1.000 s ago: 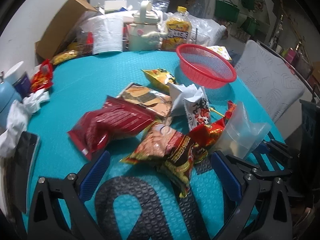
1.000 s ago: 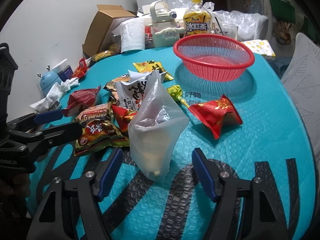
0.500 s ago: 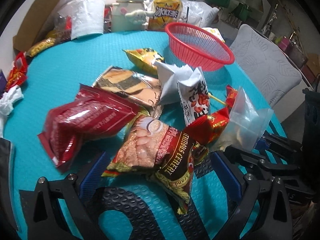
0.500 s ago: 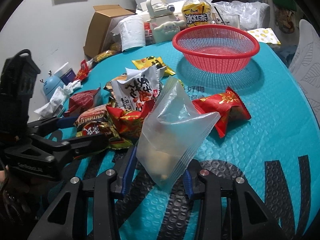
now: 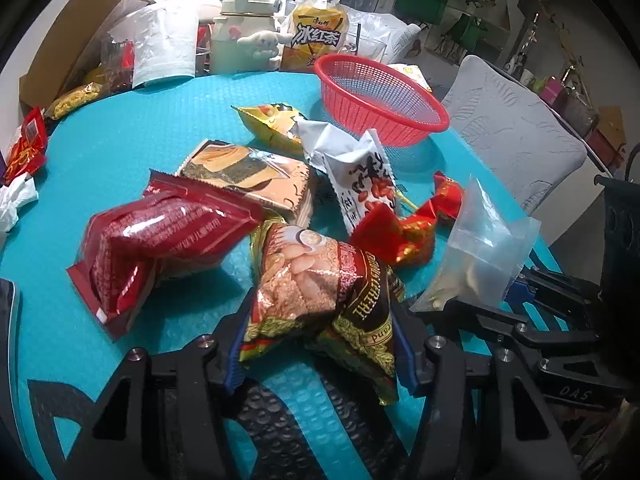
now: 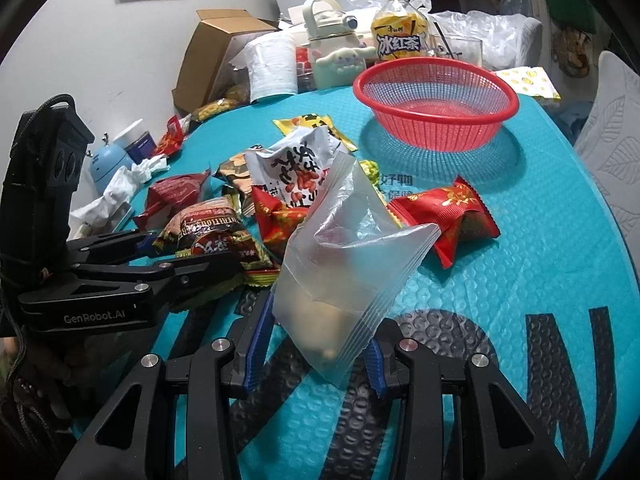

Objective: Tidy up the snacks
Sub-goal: 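Grasp the brown-gold cracker packet with left gripper while right gripper grasps the clear zip bag, then lift the cracker packet and zip bag and carry both over the red basket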

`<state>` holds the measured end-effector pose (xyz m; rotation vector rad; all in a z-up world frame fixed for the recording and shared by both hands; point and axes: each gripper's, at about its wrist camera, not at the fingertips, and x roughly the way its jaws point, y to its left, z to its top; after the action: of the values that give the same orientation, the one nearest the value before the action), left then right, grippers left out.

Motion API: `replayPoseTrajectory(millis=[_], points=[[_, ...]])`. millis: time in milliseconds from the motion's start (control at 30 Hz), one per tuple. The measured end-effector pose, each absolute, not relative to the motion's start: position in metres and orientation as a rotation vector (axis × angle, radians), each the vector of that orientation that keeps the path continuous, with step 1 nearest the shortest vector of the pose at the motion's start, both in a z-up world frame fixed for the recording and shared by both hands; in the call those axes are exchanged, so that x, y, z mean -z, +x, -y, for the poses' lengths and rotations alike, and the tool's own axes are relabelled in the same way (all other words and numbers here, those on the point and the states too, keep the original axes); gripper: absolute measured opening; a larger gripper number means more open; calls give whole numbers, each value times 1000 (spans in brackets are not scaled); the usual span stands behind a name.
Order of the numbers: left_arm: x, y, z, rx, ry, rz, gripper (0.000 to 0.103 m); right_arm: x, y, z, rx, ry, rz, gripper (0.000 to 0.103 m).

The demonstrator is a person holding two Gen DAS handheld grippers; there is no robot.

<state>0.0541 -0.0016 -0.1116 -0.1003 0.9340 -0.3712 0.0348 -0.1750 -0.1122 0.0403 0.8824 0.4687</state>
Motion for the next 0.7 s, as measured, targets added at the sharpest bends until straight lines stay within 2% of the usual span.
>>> replayPoseTrajectory(millis=[700], points=[[90,4,-3,406,-164,-895,55,97,-8,174,-475,28,-845,40]])
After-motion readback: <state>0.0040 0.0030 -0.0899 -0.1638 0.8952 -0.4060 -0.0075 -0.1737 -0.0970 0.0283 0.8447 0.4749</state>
